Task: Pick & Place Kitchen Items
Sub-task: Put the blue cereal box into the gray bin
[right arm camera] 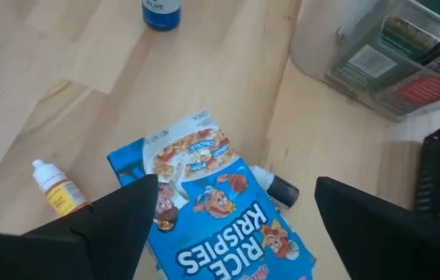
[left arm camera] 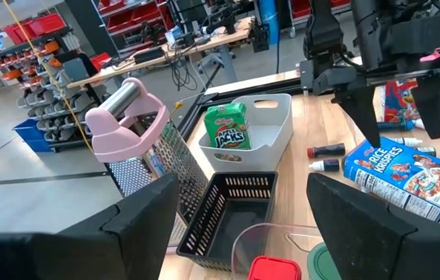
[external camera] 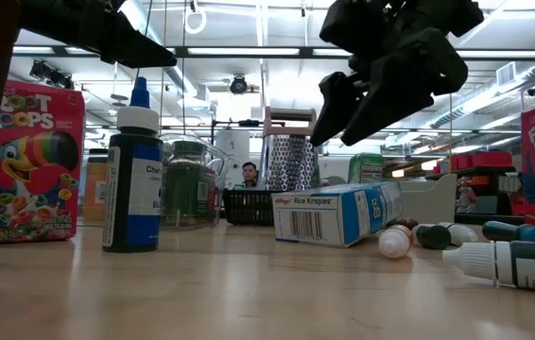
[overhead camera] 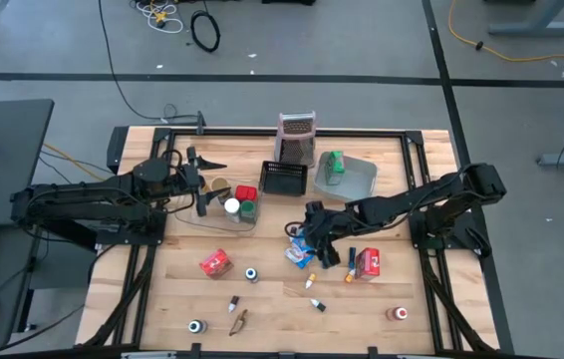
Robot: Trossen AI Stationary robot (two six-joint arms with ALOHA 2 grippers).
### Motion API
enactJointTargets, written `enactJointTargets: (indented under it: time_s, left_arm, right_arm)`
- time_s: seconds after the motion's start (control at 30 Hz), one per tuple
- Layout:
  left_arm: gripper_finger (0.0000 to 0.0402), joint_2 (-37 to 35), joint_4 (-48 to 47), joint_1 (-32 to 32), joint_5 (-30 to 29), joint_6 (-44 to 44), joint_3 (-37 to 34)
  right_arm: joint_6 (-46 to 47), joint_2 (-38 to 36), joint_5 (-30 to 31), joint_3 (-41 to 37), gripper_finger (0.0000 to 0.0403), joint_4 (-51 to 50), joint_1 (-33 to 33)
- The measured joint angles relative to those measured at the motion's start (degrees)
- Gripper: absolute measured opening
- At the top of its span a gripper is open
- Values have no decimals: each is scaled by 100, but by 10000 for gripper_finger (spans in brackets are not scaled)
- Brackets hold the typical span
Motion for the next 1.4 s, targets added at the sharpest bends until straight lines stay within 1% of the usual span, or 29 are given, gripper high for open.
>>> enactJointTargets:
  time_s: [0.17, 0.23, 0.37, 0.5, 0.6, 0.67, 0.8, 0.9, 1.03, 1.17, 1.23, 1.33, 1.4]
  left_arm:
    - [291, 1, 0, 0, 0, 2, 0]
    - [291, 1, 4, 1, 0, 2, 0]
    - [291, 1, 4, -1, 0, 0, 0]
    - [291, -1, 5, 1, 0, 2, 0]
    - [291, 1, 7, 0, 0, 0, 0]
    - [291, 0, 6, 0, 0, 0, 0]
    - [291, -1, 4, 0, 2, -145, 0]
    - [291, -1, 9, 1, 2, -247, 0]
    - [291, -1, 10, 1, 2, -253, 0]
    - [291, -1, 9, 0, 2, -256, 0]
    - [291, 0, 9, 0, 2, -256, 0]
    - [291, -1, 7, -1, 2, -258, 0]
    - [291, 0, 0, -1, 2, -282, 0]
  right_arm:
    - [117, 0, 193, 0, 392, -7, -1]
    - [193, 15, 196, 0, 398, -7, -1]
    - [256, 33, -23, 0, 392, -52, 1]
    - [-48, 59, -297, 0, 387, -66, 5]
    - [-152, 115, -277, 7, 386, -50, 6]
    - [-70, 130, -193, 4, 386, -272, 4]
    - [555, 186, -53, 1, 386, -611, -47]
    - [707, 179, -51, 0, 386, -581, -97]
    - [1278, 112, -57, 4, 386, -638, -184]
    - [1620, 18, -391, 4, 386, -1135, -274]
    - [2060, 12, -373, 4, 386, -1252, -281]
    - [2941, 23, -120, 4, 386, -1488, -302]
    - [3530, 26, -63, 4, 386, -1622, -361]
